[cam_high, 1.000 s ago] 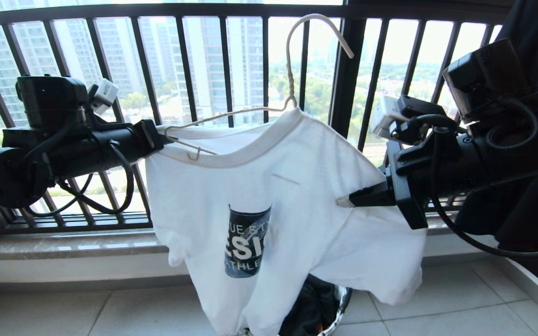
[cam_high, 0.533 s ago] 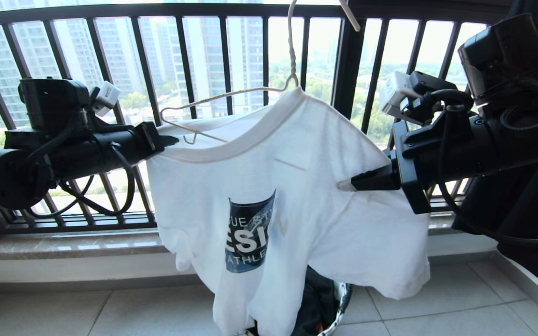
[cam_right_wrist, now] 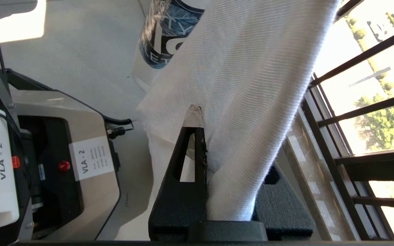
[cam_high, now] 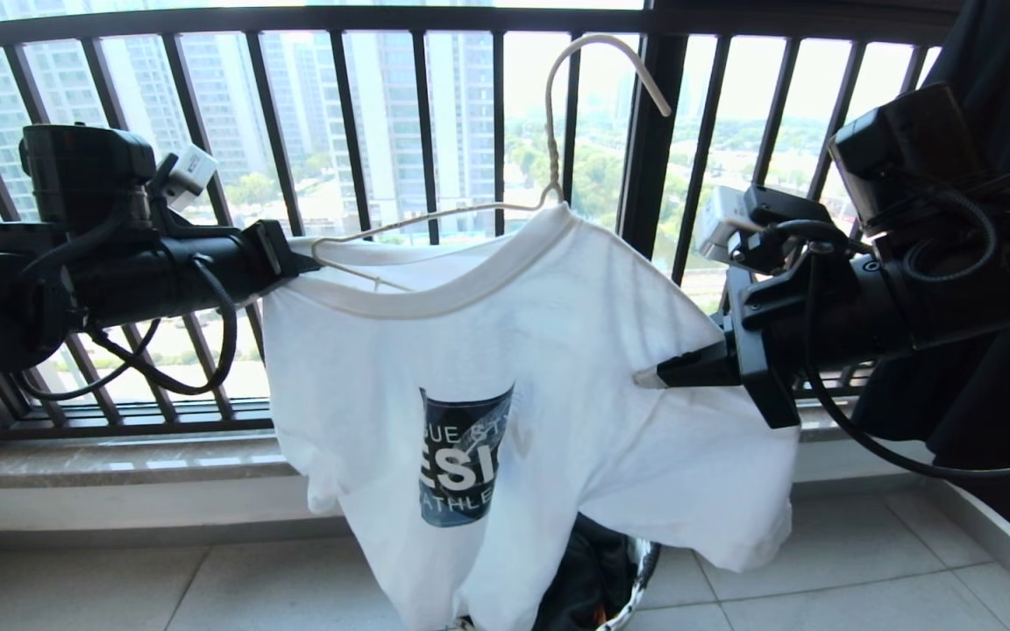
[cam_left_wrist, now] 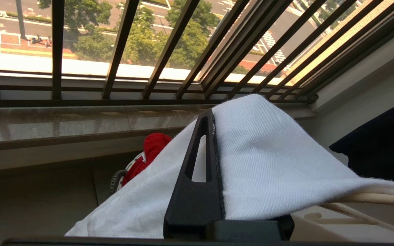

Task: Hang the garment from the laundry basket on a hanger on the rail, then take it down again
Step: Hang the clothes on the clothes rack

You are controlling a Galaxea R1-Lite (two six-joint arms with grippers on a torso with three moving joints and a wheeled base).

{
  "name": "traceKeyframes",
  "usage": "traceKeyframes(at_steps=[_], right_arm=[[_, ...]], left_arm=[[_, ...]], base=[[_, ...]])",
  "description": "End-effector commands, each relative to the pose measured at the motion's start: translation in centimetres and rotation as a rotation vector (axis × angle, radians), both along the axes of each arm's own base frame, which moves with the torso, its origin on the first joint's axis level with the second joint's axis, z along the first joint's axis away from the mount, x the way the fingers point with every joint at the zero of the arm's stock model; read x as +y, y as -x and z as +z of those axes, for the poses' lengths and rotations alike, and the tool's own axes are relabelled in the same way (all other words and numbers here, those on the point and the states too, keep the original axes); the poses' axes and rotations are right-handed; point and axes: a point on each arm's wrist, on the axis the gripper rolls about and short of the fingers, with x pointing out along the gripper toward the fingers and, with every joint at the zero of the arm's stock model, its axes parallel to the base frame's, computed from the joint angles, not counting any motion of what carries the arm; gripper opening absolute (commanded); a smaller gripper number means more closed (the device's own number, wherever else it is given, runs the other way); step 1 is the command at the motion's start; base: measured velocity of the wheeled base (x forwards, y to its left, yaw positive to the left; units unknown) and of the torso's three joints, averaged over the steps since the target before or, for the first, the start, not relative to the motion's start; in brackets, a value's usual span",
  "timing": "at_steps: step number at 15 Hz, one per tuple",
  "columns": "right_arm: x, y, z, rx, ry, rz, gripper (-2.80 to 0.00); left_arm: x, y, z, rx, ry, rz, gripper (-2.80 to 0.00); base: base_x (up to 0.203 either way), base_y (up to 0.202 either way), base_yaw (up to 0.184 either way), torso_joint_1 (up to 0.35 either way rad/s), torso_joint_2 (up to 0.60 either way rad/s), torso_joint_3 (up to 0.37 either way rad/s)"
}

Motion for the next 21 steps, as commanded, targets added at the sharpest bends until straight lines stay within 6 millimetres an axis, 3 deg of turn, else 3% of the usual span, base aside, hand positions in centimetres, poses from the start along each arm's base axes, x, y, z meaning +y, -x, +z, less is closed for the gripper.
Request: traceKeyframes(at_steps=[1,9,11,14,18,21], right_arm=[[0.2,-0.4,-0.9,0.027,0.014,0.006,-2.8],[2.4,-1.2,-2.4,0.065,0.039,0.049,-2.8],[3.0,-2.0,-2.3,0.048,0.032,0.049,-2.8],[4.0,-2.7,-2.1,0.046,0.012,0.065,-2.8],[4.7,-2.7,-1.3,0.071,-0.074,0.082,-2.8],[4.2,-1.7,-0.5,0.116,-0.132,0.078,-2.8]], left_arm=[[0.0,0.1,0.4,-0.013,0.004,-0.002,-2.8],[-0.6,2.2,2.8,-0.081,0.012,-0.027,-2.8],[-0.9,2.7,4.0,-0.077,0.012,-0.037,-2.8],[-1.6,3.7,7.6,-0.065,0.005,-0.065,-2.8],[-4.2,5.5,10.9,0.006,-0.081,-0.174,-2.8],[-6.5,5.4,11.1,-0.039,-0.189,-0.184,-2.8]], base=[[0.0,0.0,0.0,0.0,0.0,0.0],[0.0,0.0,0.0,0.0,0.0,0.0],[0.0,0.0,0.0,0.0,0.0,0.0],[0.0,0.0,0.0,0.0,0.0,0.0],[0.0,0.0,0.0,0.0,0.0,0.0],[0.0,0.0,0.0,0.0,0.0,0.0]])
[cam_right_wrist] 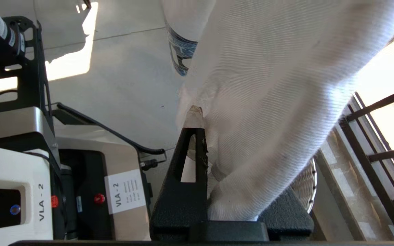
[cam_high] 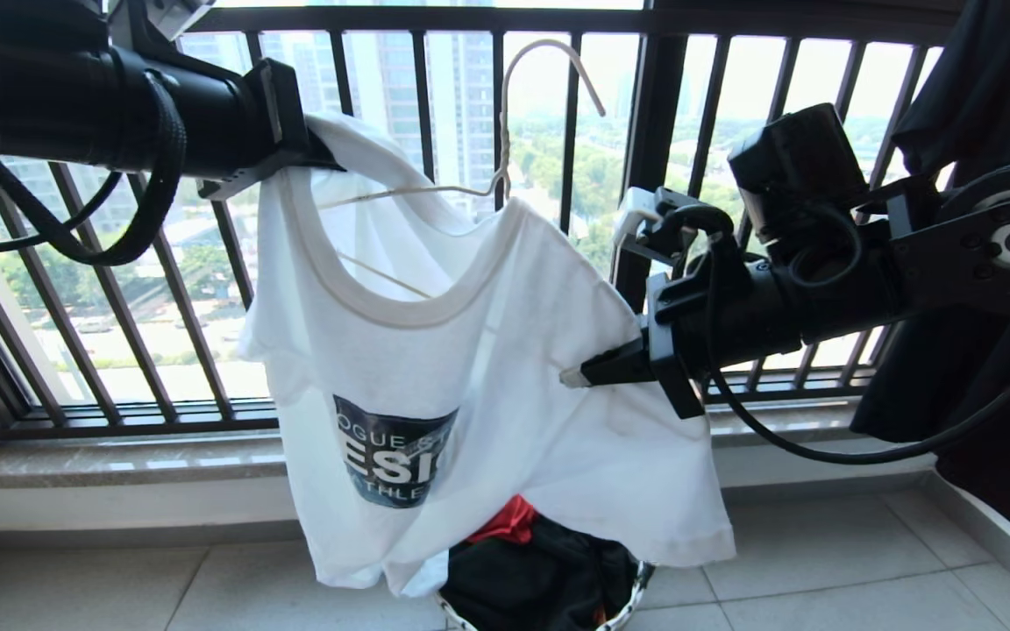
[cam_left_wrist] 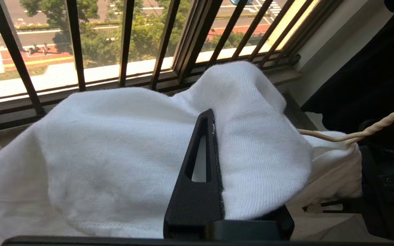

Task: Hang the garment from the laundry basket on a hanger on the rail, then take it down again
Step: Hang the clothes on the clothes rack

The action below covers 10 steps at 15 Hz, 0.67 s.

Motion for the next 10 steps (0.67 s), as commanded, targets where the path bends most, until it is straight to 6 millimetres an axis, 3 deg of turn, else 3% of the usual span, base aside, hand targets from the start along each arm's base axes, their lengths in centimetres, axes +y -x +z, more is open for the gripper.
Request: traceKeyframes(at_steps=[1,5,7,10], right_arm=[[-0.5,0.9,0.7,0.004,-0.031,0.001,-2.8],[-1.0,2.8,1.2,-0.004,-0.103,-0.008,-2.8],[-1.6,4.3,2.0,-0.001,-0.129,-0.009,-2.8],[-0.6,6.3,1.0,0.057,-0.118,0.043,-2.8]], left_arm=[[-1.2,-0.9,-0.3,-0.036,-0.071,-0.008,-2.8],[-2.9,1.1,1.2,-0.098,-0.099,-0.084,-2.8],[-2.9,1.6,1.6,-0.132,-0.128,-0.1,-2.8],[-3.0,3.1,2.6,-0.206,-0.16,-0.146,-2.8]], base=[[0.0,0.0,0.0,0.0,0.0,0.0],[0.0,0.0,0.0,0.0,0.0,0.0],[0.0,0.0,0.0,0.0,0.0,0.0],[0.0,0.0,0.0,0.0,0.0,0.0]])
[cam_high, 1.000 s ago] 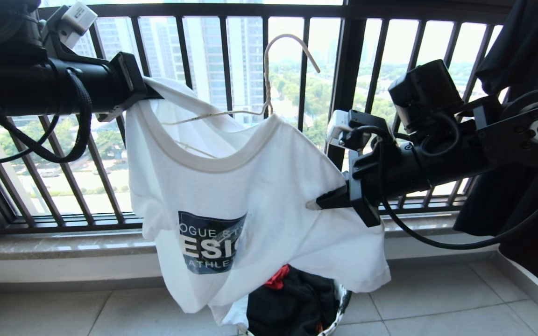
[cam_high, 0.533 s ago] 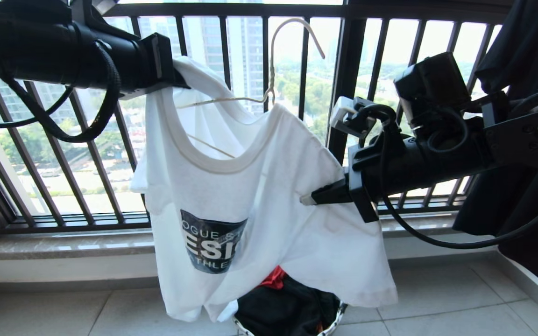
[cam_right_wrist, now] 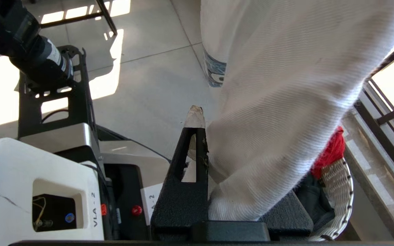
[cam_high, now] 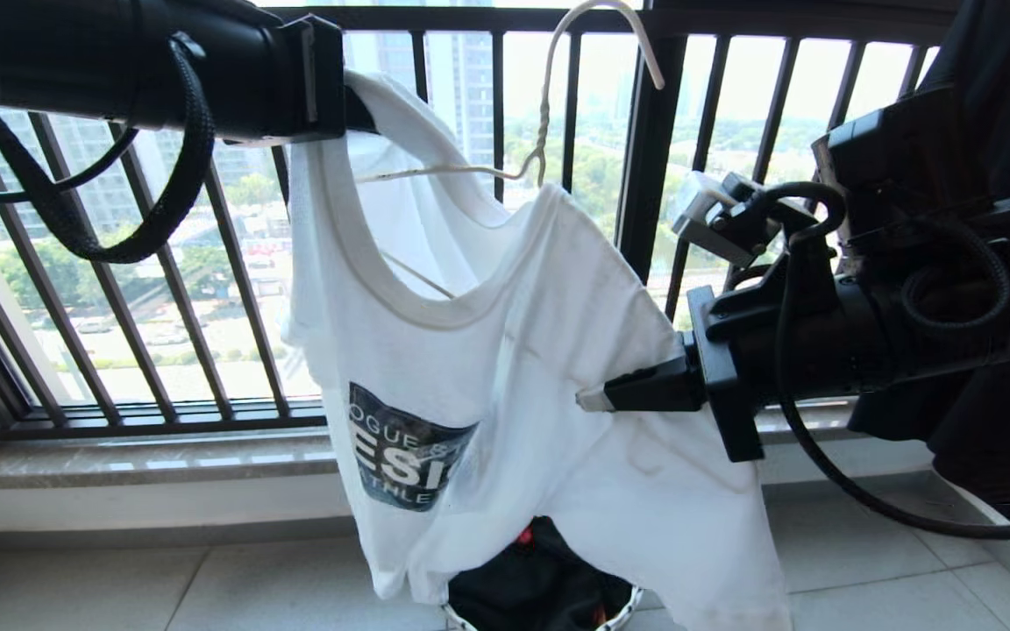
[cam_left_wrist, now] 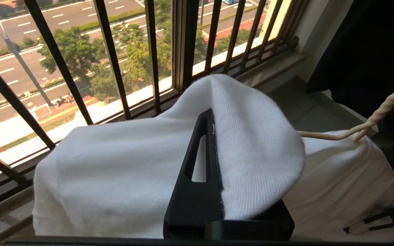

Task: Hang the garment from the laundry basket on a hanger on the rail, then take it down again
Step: Hang the clothes on the clothes rack

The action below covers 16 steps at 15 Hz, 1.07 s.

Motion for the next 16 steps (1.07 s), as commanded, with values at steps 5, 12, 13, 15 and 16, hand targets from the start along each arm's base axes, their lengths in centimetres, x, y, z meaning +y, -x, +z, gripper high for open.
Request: traceKeyframes(at_steps=[5,12,13,15,16], right_arm=[[-0.5,3.2,1.4,0.065,-0.064,0.009,-2.8],[-0.7,3.5,0.1,0.062,-0.14,-0.013,-2.8],[-0.7,3.5,-0.3,0.055,-0.145,-0.014,-2.8],[-1.1,4.0,-0.5,0.038,-0.161,-0.013,-2.8],[-1.3,4.2,-0.3,0.033,-0.167,-0.014,-2.8]], left_arm=[[-1.6,2.4,0.7,-0.039,-0.005,-0.137,-2.8],[-4.5,4.1,-0.7,0.012,-0.018,-0.327,-2.8],[-4.7,4.3,-0.9,0.019,-0.022,-0.339,-2.8],[-5.1,4.7,-1.0,0.018,-0.022,-0.36,-2.8],[-5.3,4.7,-0.9,0.011,-0.015,-0.363,-2.8]], base=[[0.0,0.0,0.0,0.0,0.0,0.0],[0.0,0.0,0.0,0.0,0.0,0.0],[0.0,0.0,0.0,0.0,0.0,0.0],[0.0,0.0,0.0,0.0,0.0,0.0],[0.0,0.0,0.0,0.0,0.0,0.0]])
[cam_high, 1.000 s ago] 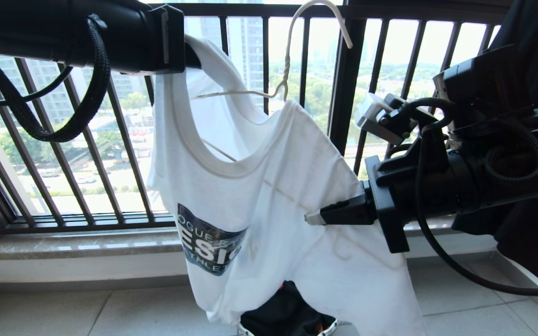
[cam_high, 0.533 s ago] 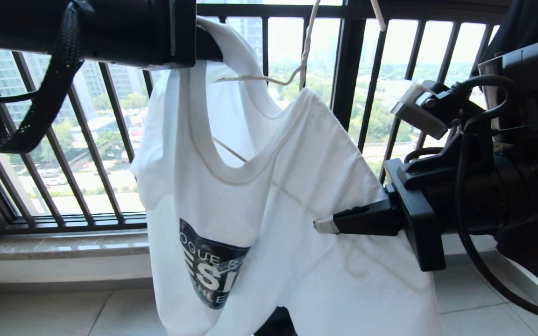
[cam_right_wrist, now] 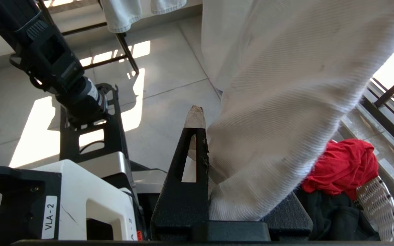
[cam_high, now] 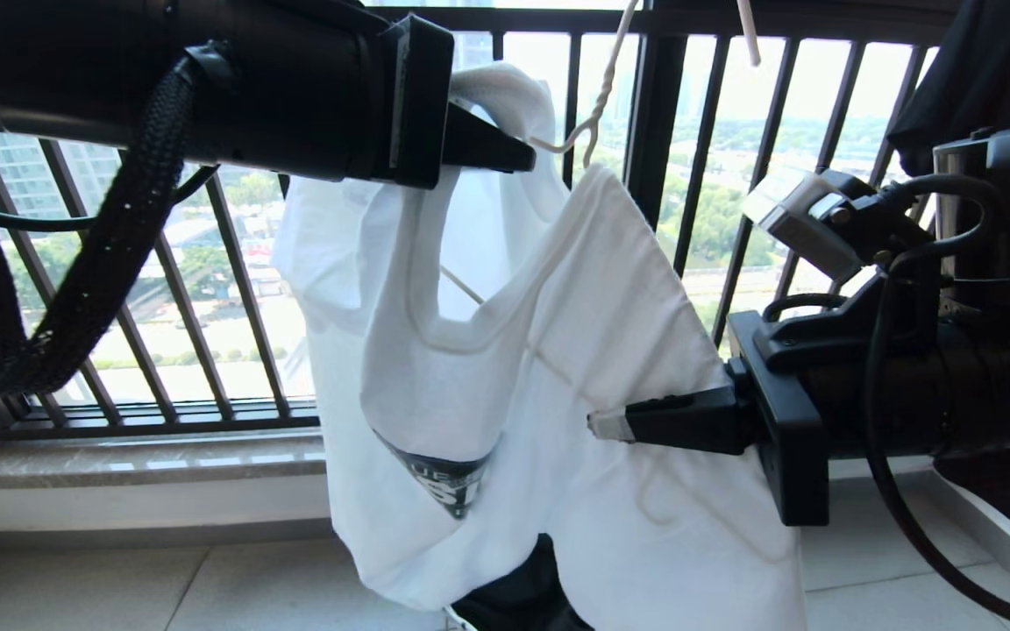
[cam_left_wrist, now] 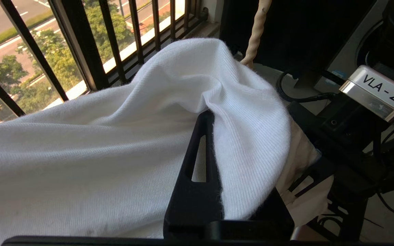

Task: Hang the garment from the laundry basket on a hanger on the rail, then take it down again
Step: Hang the clothes on the clothes rack

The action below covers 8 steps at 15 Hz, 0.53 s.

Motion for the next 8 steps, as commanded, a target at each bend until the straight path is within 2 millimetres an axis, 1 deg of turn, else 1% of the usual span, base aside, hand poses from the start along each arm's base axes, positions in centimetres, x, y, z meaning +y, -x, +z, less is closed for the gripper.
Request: traceKeyframes(at_steps=[1,3,6,8], right_arm=[[-0.49,0.6,0.43,-0.001,-0.02,-0.004,-2.8],[-0.72,0.52,0.72,-0.013,-0.033,-0.017,-2.8],[-0.86,0.47,0.59,0.003,-0.034,-0.027,-2.8],[-0.68,0.28,0.16,0.012,-0.029,-0.027,-2.8]], left_arm=[[-0.29,0.12,0.09,-0.008,0.013,-0.01,-2.8],[-0.26,0.12,0.22,-0.016,0.022,0.002,-2.8],[-0.34,0.01,0.11,-0.007,0.033,0.01,-2.8],[-0.33,0.01,0.06,-0.008,0.033,0.016,-2.8]], base=[[0.0,0.0,0.0,0.0,0.0,0.0],[0.0,0.0,0.0,0.0,0.0,0.0],[0.0,0.0,0.0,0.0,0.0,0.0],[0.0,0.0,0.0,0.0,0.0,0.0]])
